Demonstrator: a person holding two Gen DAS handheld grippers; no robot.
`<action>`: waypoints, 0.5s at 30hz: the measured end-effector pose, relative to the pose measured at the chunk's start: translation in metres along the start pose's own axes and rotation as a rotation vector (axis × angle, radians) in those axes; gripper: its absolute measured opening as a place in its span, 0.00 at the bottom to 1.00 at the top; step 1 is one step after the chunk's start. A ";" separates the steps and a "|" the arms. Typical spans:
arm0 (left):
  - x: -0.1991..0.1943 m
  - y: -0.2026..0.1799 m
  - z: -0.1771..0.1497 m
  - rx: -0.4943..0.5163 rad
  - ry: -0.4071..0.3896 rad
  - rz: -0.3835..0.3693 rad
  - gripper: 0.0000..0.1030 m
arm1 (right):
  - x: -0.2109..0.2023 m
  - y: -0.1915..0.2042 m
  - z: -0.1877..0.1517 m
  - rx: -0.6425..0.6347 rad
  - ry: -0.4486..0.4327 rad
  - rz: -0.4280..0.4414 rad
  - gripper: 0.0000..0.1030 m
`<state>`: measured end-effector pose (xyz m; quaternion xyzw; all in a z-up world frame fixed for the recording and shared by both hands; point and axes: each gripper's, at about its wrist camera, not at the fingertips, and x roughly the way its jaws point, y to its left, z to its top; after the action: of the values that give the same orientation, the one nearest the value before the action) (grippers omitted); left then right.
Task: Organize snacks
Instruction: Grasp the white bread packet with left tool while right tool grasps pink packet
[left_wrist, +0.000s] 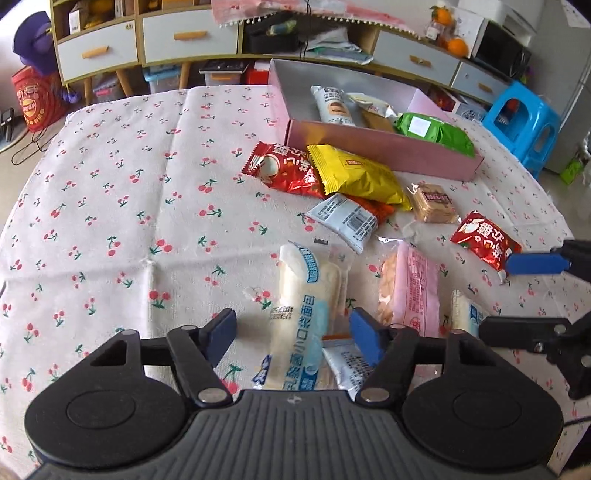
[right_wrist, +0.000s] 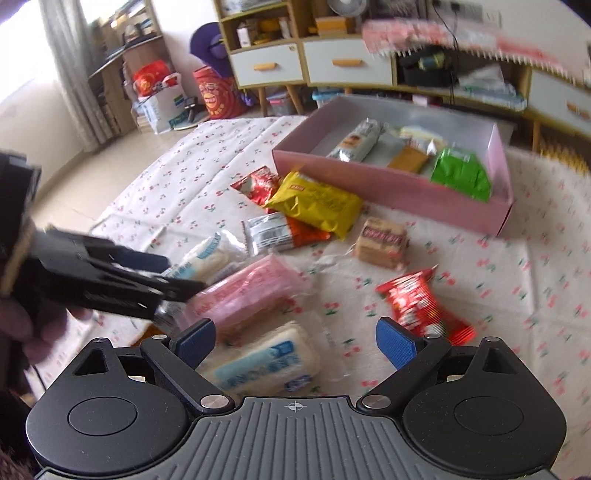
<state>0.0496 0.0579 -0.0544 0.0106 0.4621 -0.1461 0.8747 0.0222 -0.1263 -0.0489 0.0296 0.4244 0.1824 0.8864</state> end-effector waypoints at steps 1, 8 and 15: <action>-0.001 -0.001 0.001 0.010 0.000 0.000 0.55 | 0.001 0.000 0.002 0.023 0.005 0.019 0.92; -0.004 -0.001 0.003 0.039 0.000 0.020 0.30 | 0.017 0.009 0.013 0.122 0.038 0.072 0.87; -0.005 0.015 0.006 0.003 -0.007 0.119 0.29 | 0.034 0.027 0.020 0.133 0.074 0.095 0.81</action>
<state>0.0563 0.0726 -0.0485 0.0389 0.4572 -0.0944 0.8835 0.0486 -0.0872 -0.0559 0.1017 0.4664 0.1968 0.8564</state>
